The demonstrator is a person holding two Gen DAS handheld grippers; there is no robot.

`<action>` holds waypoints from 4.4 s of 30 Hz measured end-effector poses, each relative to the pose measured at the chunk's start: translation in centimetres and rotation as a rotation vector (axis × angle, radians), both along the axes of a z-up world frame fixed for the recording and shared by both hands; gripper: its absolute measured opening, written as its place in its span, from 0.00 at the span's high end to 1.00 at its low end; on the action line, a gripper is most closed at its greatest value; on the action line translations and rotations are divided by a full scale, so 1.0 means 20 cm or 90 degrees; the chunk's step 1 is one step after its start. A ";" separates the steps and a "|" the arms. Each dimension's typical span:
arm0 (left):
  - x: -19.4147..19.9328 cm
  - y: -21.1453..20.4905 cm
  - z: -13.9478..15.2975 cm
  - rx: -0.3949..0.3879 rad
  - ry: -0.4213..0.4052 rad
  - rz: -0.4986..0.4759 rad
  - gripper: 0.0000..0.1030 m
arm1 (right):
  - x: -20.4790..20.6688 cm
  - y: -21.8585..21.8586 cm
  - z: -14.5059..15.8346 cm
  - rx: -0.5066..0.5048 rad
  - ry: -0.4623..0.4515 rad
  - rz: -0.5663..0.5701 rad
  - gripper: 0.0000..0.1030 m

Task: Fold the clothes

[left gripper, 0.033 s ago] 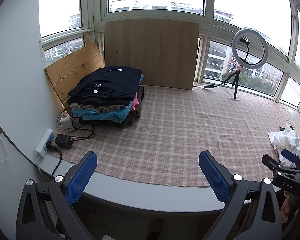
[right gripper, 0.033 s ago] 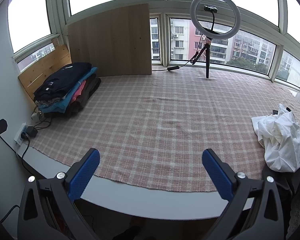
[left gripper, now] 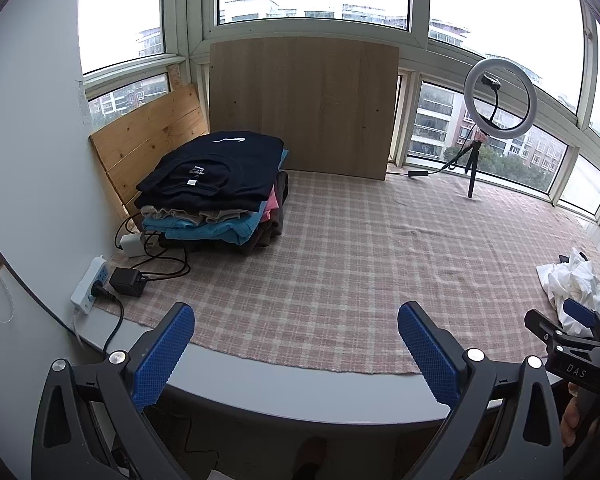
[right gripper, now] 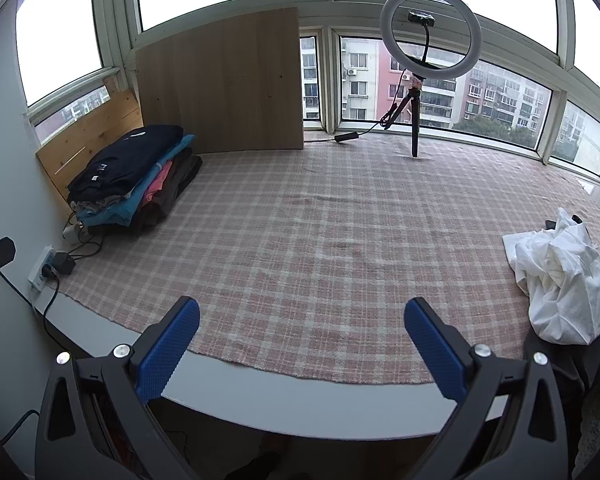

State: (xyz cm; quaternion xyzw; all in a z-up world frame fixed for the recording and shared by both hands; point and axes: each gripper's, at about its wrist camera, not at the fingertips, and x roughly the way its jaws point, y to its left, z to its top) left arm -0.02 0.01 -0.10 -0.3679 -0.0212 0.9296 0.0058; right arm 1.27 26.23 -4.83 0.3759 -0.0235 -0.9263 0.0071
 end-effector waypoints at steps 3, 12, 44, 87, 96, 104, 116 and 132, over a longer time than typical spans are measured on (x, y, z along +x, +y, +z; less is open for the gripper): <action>0.00 0.00 -0.01 -0.007 -0.001 0.000 0.01 | 0.00 0.01 0.00 0.000 -0.001 -0.005 0.00; -0.04 0.02 -0.03 -0.017 -0.010 -0.007 0.01 | -0.01 0.04 -0.01 -0.002 -0.005 -0.019 0.00; -0.57 0.43 -0.16 0.004 -0.039 -0.204 0.02 | -0.06 0.52 -0.03 -0.017 -0.002 -0.248 0.00; -0.93 1.94 -0.12 -0.027 -0.073 -0.422 0.01 | 0.20 2.14 -0.43 -0.127 -0.077 -0.467 0.00; -1.02 2.08 -0.07 -0.056 -0.072 -0.366 0.01 | -0.01 2.29 -0.56 -0.200 -0.121 -0.368 0.35; -1.18 2.00 -0.01 -0.055 -0.055 -0.333 0.01 | -0.02 2.35 -0.31 -0.237 0.005 -0.341 0.87; -1.29 1.37 0.30 -0.022 0.055 -0.247 0.01 | -0.37 1.97 0.54 -0.146 0.187 -0.165 0.90; -1.40 0.88 -0.10 -0.045 -0.058 -0.179 0.01 | -1.25 1.17 0.04 -0.242 -0.083 0.100 0.65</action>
